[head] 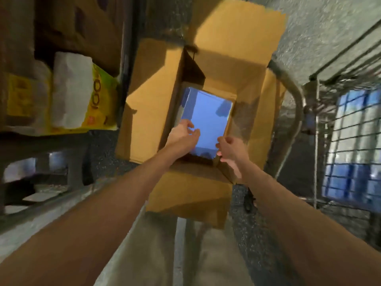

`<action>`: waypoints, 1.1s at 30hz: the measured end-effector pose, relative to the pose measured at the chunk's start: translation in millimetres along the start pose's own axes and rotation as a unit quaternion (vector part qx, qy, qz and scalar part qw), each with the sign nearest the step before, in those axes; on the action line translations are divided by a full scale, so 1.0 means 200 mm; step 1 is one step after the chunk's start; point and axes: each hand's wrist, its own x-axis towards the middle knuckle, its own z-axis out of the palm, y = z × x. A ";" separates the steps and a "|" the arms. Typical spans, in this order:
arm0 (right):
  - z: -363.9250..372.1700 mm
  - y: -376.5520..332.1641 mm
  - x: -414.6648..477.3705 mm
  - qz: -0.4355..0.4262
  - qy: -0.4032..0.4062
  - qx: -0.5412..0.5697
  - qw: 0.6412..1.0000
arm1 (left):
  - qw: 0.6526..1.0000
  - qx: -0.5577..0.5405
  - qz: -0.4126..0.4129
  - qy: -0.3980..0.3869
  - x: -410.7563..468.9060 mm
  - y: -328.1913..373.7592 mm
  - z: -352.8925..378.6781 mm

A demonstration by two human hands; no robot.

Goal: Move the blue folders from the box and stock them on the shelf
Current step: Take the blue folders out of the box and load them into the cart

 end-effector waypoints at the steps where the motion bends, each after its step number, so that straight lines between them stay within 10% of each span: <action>1: 0.04 0.04 0.11 0.002 0.002 0.002 1.000 | 1.000 0.006 -0.007 0.003 0.09 -0.04 0.05; 21: 0.49 0.51 1.20 -0.051 0.033 -0.001 0.998 | 0.985 0.022 -0.110 0.133 1.07 -0.66 0.63; 33: 0.40 0.17 1.13 -0.102 0.033 0.085 0.991 | 0.970 -0.240 -0.038 -0.027 0.83 -0.46 0.65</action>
